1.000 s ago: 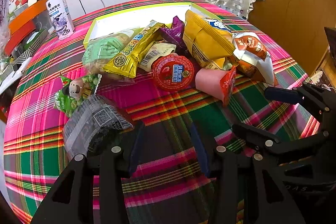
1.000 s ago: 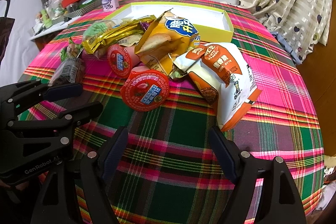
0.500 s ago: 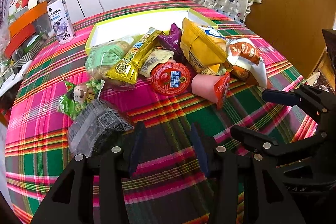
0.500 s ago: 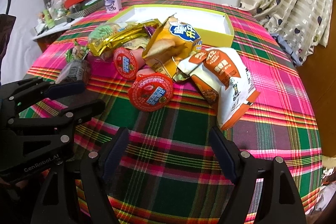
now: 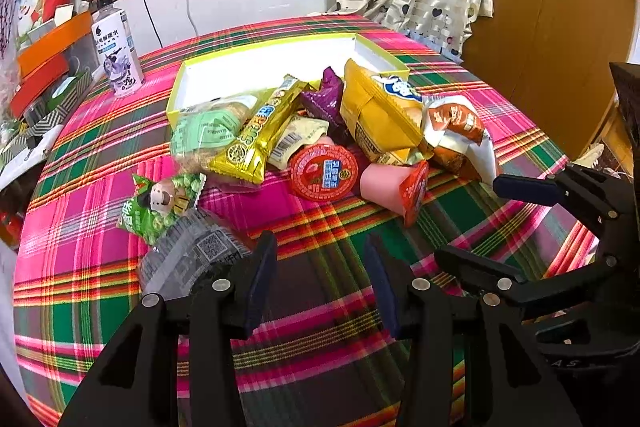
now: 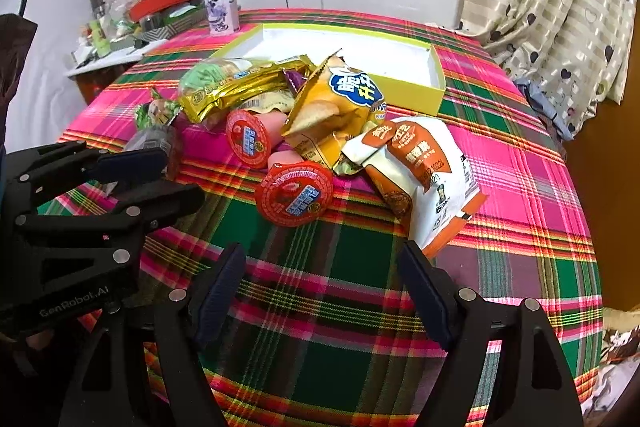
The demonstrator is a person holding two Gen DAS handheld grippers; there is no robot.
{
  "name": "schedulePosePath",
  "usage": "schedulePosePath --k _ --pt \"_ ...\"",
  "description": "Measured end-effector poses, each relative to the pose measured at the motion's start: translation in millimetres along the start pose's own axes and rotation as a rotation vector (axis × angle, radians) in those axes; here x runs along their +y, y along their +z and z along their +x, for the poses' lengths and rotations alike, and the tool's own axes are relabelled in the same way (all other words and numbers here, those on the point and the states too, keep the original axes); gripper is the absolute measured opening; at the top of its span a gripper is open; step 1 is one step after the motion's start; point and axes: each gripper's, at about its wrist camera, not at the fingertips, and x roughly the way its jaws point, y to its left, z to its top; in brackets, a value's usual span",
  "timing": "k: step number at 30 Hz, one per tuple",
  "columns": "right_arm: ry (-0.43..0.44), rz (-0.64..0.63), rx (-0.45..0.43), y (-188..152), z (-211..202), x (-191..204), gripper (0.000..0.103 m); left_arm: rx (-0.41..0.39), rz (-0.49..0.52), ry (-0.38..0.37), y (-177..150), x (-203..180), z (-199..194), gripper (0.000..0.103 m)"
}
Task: Organize snacks
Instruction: 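Grasp the yellow stick snack with the left tool while the right tool grasps the orange-and-white bag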
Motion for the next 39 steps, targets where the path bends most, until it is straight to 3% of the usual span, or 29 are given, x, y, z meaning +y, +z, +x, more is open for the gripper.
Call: schedulePosePath --k 25,39 --pt "-0.063 0.017 -0.131 25 -24 -39 0.08 -0.08 -0.085 -0.019 29 47 -5 0.046" --pt "-0.032 -0.058 -0.062 37 9 -63 0.08 -0.058 0.001 -0.08 67 50 27 0.047"
